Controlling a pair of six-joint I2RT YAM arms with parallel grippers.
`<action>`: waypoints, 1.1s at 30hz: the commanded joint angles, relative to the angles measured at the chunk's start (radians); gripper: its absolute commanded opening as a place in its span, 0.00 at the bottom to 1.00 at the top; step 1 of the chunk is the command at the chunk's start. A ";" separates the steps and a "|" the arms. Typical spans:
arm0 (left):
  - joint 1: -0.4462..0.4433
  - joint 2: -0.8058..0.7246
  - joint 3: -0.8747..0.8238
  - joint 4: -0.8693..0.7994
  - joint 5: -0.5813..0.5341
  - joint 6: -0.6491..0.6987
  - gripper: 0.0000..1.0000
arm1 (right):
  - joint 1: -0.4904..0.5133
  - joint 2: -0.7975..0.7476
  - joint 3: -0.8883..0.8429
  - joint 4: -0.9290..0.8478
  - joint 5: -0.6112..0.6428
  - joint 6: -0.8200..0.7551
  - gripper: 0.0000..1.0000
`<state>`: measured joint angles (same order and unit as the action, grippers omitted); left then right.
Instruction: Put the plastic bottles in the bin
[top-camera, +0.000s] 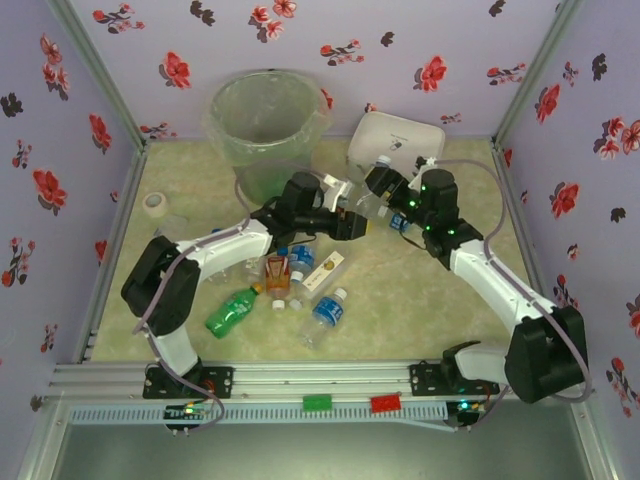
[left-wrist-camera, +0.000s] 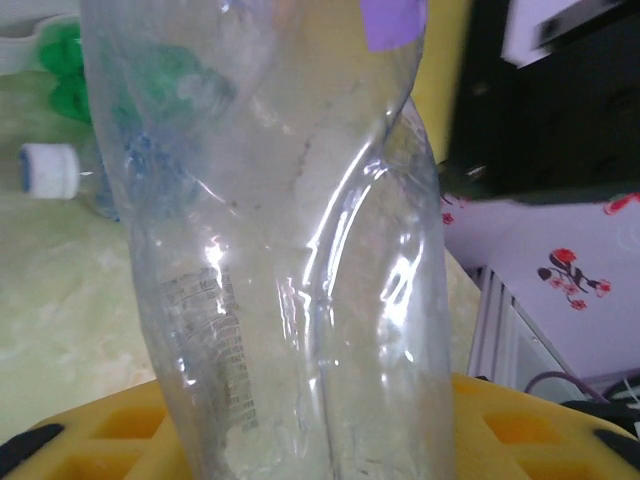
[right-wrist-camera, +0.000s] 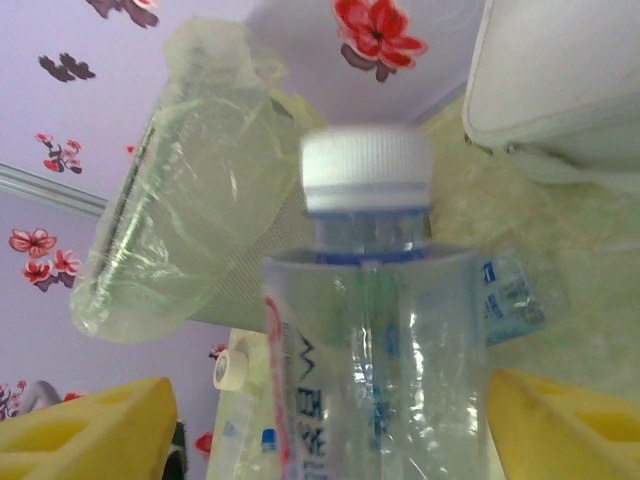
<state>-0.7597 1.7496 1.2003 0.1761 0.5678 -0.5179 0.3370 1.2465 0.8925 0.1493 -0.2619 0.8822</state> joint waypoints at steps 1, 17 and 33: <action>0.042 -0.069 -0.041 0.000 -0.069 -0.009 0.29 | -0.033 -0.057 0.064 -0.049 0.020 -0.065 0.87; 0.302 -0.178 0.326 -0.392 -0.254 0.196 0.27 | -0.063 -0.106 -0.033 -0.286 0.202 -0.243 1.00; 0.459 0.168 1.098 -1.019 -0.415 0.442 0.29 | -0.061 -0.081 -0.017 -0.411 0.260 -0.312 1.00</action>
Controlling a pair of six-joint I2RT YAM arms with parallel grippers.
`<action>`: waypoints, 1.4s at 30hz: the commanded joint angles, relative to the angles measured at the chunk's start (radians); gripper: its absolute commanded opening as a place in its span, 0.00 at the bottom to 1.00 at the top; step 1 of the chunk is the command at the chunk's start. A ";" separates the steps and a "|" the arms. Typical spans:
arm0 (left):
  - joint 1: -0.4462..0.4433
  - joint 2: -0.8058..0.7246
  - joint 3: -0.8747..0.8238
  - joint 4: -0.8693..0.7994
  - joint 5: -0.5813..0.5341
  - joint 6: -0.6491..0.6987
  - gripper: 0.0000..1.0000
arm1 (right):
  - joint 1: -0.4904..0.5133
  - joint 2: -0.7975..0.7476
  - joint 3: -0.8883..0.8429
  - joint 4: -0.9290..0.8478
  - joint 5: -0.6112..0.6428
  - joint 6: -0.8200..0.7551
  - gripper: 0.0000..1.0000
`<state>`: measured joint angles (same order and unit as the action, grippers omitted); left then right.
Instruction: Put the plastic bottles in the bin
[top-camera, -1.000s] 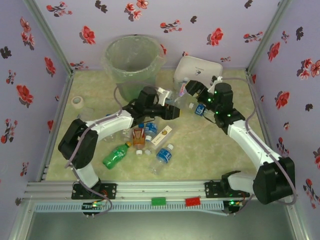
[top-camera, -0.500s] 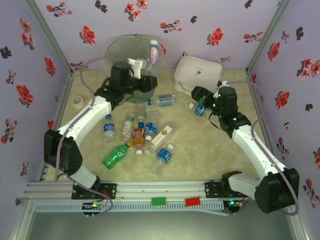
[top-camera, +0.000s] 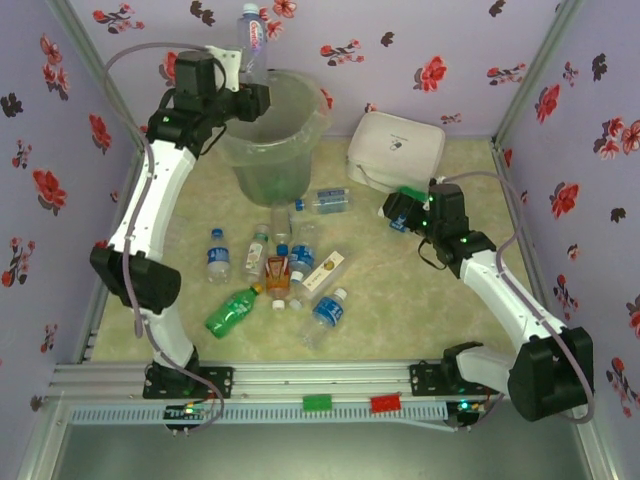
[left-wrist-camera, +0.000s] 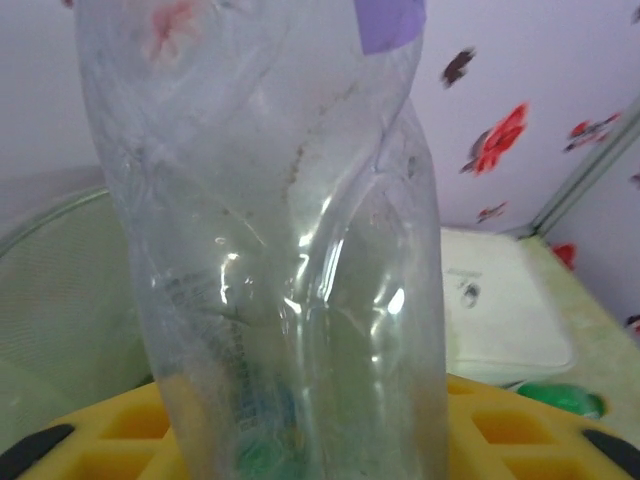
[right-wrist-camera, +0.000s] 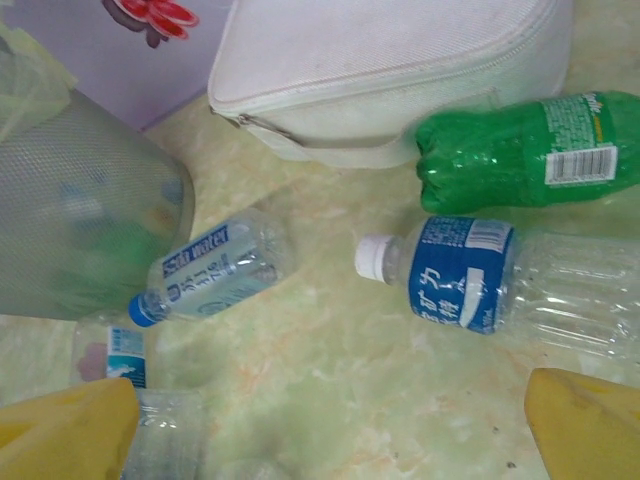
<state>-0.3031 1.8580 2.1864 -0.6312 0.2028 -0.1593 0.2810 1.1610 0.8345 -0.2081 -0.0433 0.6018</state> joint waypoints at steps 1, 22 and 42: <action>0.002 0.085 0.150 -0.249 -0.054 0.088 0.29 | -0.006 0.005 0.043 -0.058 0.043 -0.031 1.00; -0.004 0.122 0.362 -0.405 -0.091 0.069 0.98 | -0.006 0.063 0.070 0.007 -0.134 -0.031 1.00; 0.008 -0.758 -0.900 -0.080 -0.172 -0.164 1.00 | 0.034 0.091 -0.008 0.139 -0.165 -0.001 1.00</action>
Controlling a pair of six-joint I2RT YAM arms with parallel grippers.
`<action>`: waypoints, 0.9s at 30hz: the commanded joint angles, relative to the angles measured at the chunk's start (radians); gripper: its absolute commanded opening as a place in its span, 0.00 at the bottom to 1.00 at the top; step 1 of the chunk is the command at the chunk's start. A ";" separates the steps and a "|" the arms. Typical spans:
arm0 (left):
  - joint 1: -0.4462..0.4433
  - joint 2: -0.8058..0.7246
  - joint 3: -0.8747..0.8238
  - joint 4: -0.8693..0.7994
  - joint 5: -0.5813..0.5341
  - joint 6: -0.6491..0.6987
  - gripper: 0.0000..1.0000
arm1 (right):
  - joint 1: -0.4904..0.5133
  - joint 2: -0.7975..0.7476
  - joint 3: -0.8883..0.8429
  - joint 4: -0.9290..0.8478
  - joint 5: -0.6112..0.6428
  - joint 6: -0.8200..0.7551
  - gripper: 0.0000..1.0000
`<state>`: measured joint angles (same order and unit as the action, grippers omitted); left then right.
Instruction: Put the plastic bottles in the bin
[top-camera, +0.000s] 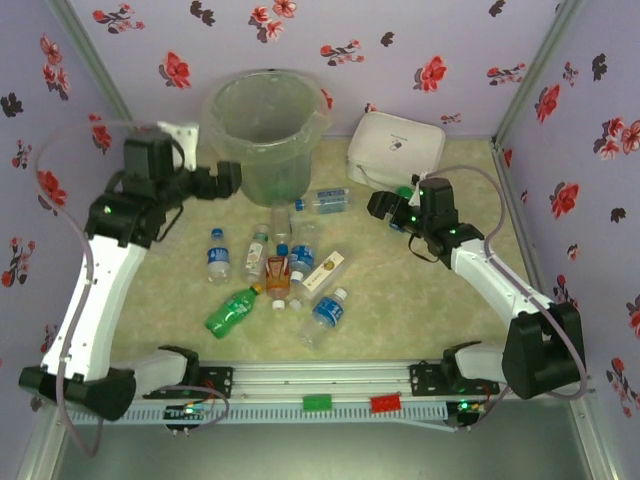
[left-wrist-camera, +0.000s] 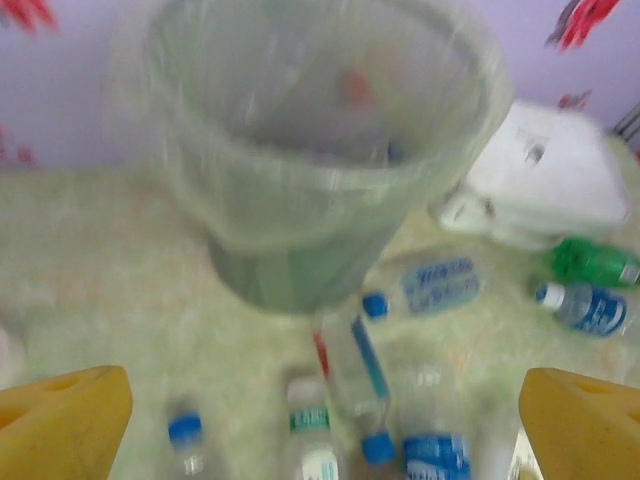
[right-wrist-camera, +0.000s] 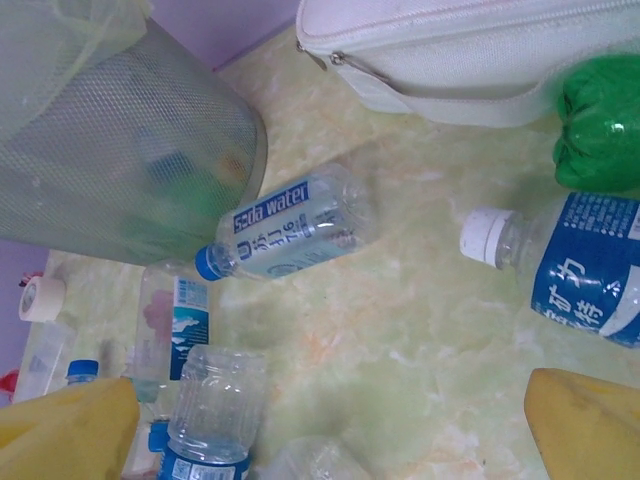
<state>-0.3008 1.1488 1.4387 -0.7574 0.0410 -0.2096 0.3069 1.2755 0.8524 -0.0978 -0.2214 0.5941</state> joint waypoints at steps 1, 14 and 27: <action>0.005 -0.084 -0.224 0.049 -0.005 -0.152 1.00 | 0.008 -0.025 -0.033 0.033 0.019 0.010 1.00; -0.087 -0.288 -0.778 0.076 -0.017 -0.461 1.00 | 0.023 -0.007 -0.088 0.094 0.051 0.099 1.00; -0.277 -0.290 -0.904 0.018 -0.112 -0.533 1.00 | 0.056 0.032 0.003 0.033 0.073 0.097 1.00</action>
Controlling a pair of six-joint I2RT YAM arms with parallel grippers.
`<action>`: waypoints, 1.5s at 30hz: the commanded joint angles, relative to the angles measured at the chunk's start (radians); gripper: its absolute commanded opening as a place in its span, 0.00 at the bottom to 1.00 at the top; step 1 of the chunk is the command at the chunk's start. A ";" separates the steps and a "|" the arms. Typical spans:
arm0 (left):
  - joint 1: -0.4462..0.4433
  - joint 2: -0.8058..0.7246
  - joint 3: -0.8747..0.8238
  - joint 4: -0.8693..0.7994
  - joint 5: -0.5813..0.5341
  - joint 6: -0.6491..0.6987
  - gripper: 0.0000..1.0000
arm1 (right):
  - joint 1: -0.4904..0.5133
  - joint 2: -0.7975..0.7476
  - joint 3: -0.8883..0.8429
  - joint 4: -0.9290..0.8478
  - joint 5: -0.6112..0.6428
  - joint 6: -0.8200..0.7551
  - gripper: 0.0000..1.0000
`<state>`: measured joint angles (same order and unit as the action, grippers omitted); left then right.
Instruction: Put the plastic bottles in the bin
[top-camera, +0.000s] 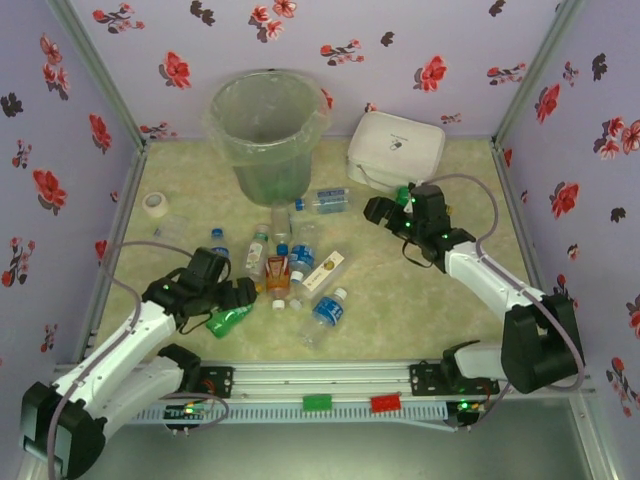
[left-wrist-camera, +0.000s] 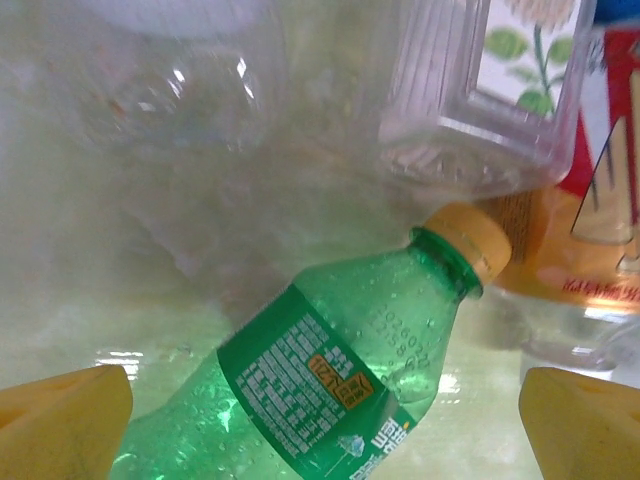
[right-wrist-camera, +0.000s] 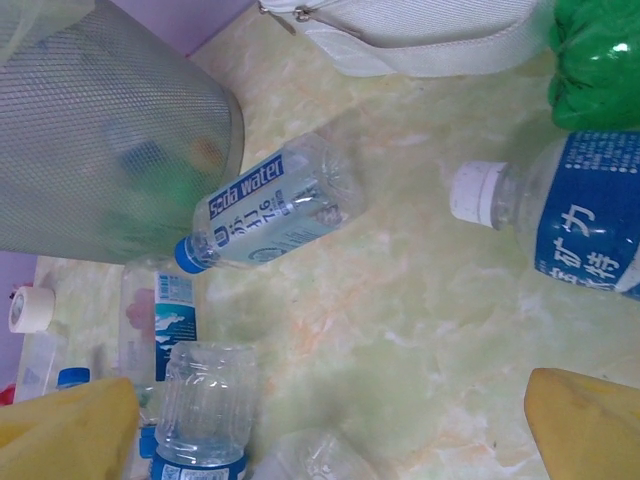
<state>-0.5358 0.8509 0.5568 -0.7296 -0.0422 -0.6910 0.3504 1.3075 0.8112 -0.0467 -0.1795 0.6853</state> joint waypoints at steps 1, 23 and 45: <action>-0.067 0.008 -0.029 -0.012 -0.030 -0.067 1.00 | 0.016 0.000 0.047 -0.018 0.038 0.006 1.00; -0.249 0.185 -0.076 0.062 -0.091 -0.128 0.82 | 0.039 0.038 0.072 -0.028 0.050 0.007 1.00; -0.273 0.041 0.067 0.207 -0.066 -0.084 0.33 | 0.048 0.058 0.123 0.154 -0.264 0.025 1.00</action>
<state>-0.8005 0.8970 0.5995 -0.6693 -0.1204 -0.7979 0.3866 1.3579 0.8978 0.0227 -0.3305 0.6922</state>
